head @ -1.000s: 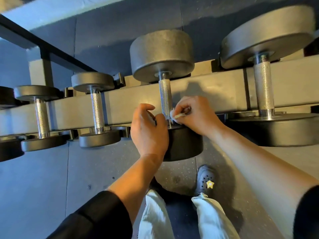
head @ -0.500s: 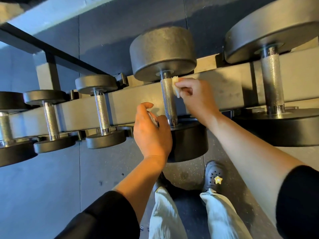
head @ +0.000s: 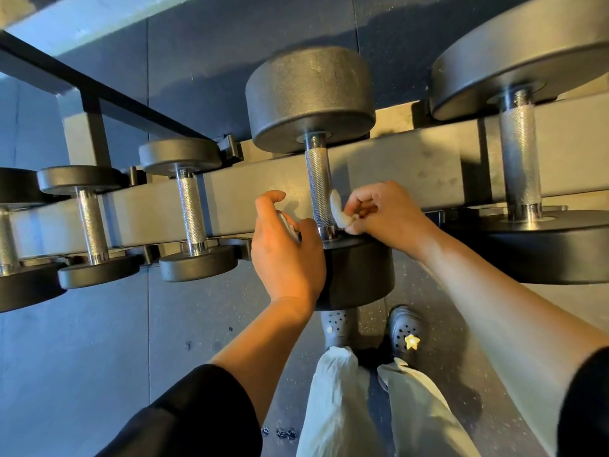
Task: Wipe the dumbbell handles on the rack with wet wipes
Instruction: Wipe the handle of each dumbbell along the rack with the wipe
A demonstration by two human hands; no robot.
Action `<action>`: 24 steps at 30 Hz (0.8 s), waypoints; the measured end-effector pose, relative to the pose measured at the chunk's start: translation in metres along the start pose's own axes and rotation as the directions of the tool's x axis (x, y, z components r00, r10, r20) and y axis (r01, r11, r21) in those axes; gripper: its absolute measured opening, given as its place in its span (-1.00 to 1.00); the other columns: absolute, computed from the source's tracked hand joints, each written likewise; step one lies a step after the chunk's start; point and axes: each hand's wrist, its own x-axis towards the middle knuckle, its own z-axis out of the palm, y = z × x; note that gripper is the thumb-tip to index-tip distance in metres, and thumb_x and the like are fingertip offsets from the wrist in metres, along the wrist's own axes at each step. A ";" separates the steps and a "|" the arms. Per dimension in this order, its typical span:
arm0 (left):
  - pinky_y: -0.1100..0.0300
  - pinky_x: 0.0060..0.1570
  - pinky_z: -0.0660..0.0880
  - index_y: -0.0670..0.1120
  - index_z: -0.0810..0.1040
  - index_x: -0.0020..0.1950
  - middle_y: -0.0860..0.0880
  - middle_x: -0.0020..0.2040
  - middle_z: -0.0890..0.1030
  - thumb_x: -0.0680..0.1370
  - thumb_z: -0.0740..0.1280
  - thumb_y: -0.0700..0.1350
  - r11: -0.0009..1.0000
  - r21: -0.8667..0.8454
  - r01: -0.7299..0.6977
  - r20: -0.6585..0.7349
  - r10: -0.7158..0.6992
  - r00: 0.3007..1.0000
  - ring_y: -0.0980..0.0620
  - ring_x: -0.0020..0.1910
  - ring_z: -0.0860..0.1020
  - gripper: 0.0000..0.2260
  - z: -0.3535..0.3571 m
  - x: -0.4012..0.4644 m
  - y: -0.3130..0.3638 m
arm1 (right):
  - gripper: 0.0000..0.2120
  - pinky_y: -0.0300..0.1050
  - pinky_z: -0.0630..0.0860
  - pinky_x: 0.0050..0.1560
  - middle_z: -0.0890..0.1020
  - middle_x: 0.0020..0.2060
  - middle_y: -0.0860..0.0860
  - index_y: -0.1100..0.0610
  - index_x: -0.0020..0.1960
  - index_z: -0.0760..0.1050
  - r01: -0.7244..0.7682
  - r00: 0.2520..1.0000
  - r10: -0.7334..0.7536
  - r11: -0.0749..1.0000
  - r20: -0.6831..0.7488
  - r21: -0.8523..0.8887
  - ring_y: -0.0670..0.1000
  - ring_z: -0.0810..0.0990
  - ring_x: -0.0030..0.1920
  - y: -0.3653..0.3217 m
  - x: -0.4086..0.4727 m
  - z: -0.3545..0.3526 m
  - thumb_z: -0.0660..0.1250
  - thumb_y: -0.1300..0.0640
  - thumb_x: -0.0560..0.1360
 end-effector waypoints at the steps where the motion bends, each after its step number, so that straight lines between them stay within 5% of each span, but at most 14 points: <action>1: 0.09 -0.24 0.48 -0.11 0.38 0.19 -0.04 -0.27 0.49 0.49 0.31 -0.28 1.000 -0.007 -0.006 0.002 0.007 1.000 -0.01 -0.28 0.48 -0.71 0.000 0.000 -0.001 | -0.83 -0.06 0.55 -0.01 0.66 -0.21 0.04 0.18 -0.15 0.64 -0.020 1.000 0.020 1.000 0.012 -0.015 0.02 0.63 -0.13 -0.001 -0.002 -0.003 0.49 0.35 0.29; 5: 0.17 -0.20 0.46 -0.11 0.39 0.17 -0.04 -0.25 0.50 0.48 0.30 -0.28 0.999 -0.028 -0.019 0.006 0.019 1.000 0.01 -0.26 0.47 -0.72 0.001 0.000 -0.004 | -0.86 -0.22 0.54 -0.04 0.69 -0.22 0.00 0.17 -0.13 0.67 -0.030 0.999 0.028 0.997 0.025 0.074 -0.06 0.64 -0.15 -0.009 -0.007 -0.006 0.51 0.26 0.32; 10: 0.51 -0.27 0.31 -0.10 0.41 0.17 0.11 -0.32 0.41 0.47 0.31 -0.27 1.000 -0.022 0.007 -0.010 -0.007 1.000 0.18 -0.33 0.42 -0.71 0.001 -0.001 -0.004 | -0.88 -0.37 0.43 -0.22 0.61 -0.38 -0.13 0.11 -0.28 0.63 -0.027 0.999 0.026 0.999 -0.026 -0.044 -0.18 0.55 -0.32 -0.017 -0.001 0.007 0.52 0.28 0.30; 13: 0.49 -0.29 0.30 -0.08 0.40 0.15 0.10 -0.33 0.40 0.46 0.28 -0.25 1.000 -0.026 -0.004 -0.011 0.004 1.000 0.21 -0.35 0.39 -0.72 0.002 -0.001 -0.005 | -0.81 -0.28 0.47 -0.21 0.58 -0.40 -0.12 0.07 -0.34 0.57 -0.024 0.995 0.019 0.998 -0.101 -0.052 -0.12 0.56 -0.32 -0.014 -0.003 0.007 0.50 0.32 0.29; 17: 0.41 -0.32 0.27 -0.09 0.40 0.16 0.11 -0.32 0.38 0.47 0.29 -0.24 0.996 -0.049 -0.077 -0.006 0.077 0.997 0.17 -0.36 0.38 -0.73 0.002 -0.004 0.002 | -0.74 -0.48 0.31 -0.34 0.47 -0.47 -0.17 0.02 -0.34 0.48 0.003 0.954 -0.026 0.997 -0.300 -0.076 -0.25 0.47 -0.42 -0.011 -0.015 -0.002 0.43 0.34 0.33; 24: 0.47 -0.22 0.34 -0.08 0.41 0.13 0.12 -0.26 0.43 0.46 0.29 -0.22 0.921 -0.323 -0.218 0.135 0.273 0.953 0.18 -0.26 0.44 -0.74 0.036 -0.031 0.060 | -0.82 -0.22 0.41 -0.30 0.58 -0.30 -0.04 0.02 -0.10 0.51 0.071 0.860 -0.175 0.972 -0.480 -0.226 -0.12 0.49 -0.33 -0.020 -0.046 -0.074 0.42 0.27 0.41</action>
